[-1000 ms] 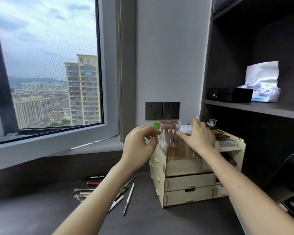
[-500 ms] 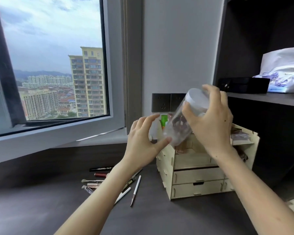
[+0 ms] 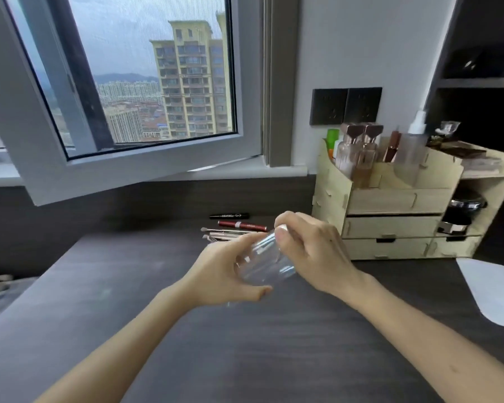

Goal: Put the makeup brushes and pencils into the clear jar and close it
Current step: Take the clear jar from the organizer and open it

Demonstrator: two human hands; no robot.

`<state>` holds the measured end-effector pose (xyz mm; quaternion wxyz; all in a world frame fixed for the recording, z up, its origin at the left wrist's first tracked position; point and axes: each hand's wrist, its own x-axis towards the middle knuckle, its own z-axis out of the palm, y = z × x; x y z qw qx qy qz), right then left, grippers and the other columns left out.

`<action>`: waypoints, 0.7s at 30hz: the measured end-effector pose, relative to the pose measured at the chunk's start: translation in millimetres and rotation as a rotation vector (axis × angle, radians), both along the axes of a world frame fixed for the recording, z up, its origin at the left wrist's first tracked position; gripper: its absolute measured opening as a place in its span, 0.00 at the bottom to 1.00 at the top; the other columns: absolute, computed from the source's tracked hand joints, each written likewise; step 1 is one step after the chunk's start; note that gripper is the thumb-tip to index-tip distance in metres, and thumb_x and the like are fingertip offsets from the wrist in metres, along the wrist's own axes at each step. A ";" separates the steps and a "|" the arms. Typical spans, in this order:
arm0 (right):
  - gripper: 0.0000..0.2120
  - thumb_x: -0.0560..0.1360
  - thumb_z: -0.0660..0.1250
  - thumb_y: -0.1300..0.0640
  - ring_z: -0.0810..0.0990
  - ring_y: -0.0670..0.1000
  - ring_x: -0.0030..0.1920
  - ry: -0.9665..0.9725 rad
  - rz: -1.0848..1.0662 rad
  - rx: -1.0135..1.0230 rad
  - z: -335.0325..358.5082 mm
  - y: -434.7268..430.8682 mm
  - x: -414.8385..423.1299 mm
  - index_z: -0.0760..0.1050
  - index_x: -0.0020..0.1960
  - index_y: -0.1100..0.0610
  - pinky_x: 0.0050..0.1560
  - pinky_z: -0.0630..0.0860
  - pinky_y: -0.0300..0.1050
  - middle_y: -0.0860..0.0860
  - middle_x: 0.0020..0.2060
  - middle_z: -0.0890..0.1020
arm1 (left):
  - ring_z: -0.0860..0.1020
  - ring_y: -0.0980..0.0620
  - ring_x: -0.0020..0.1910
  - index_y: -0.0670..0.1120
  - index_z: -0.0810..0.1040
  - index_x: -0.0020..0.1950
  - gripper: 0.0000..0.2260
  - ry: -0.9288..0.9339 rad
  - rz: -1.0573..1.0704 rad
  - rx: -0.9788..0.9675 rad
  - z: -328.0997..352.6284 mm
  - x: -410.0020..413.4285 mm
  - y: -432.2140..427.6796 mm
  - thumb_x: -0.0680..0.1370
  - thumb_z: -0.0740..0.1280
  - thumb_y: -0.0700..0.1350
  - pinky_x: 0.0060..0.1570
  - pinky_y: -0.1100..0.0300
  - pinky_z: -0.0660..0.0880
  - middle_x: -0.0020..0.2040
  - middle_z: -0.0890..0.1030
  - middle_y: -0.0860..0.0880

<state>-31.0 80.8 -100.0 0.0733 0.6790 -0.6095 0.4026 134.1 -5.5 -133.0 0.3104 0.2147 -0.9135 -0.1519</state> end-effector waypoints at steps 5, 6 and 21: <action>0.26 0.73 0.51 0.31 0.73 0.44 0.51 0.005 0.178 0.314 -12.4 -4.3 11.9 0.57 0.69 0.36 0.51 0.70 0.42 0.38 0.50 0.72 | 0.74 0.57 0.37 0.57 0.69 0.64 0.33 0.021 0.052 0.137 -21.8 31.6 -2.8 0.62 0.75 0.57 0.40 0.61 0.74 0.43 0.79 0.57; 0.27 0.73 0.54 0.32 0.72 0.39 0.50 0.002 0.197 0.399 -11.5 -4.0 11.3 0.57 0.69 0.36 0.51 0.69 0.40 0.35 0.50 0.71 | 0.74 0.57 0.38 0.55 0.69 0.64 0.33 -0.019 0.069 0.053 -22.0 35.8 -4.0 0.61 0.74 0.58 0.41 0.59 0.74 0.43 0.79 0.56; 0.16 0.63 0.78 0.55 0.79 0.53 0.55 -0.580 -0.061 0.504 -105.7 -17.3 -39.0 0.72 0.43 0.52 0.53 0.73 0.44 0.50 0.56 0.81 | 0.79 0.56 0.52 0.61 0.67 0.58 0.26 0.706 0.192 0.730 -46.7 72.0 -50.6 0.66 0.75 0.49 0.43 0.68 0.74 0.56 0.79 0.49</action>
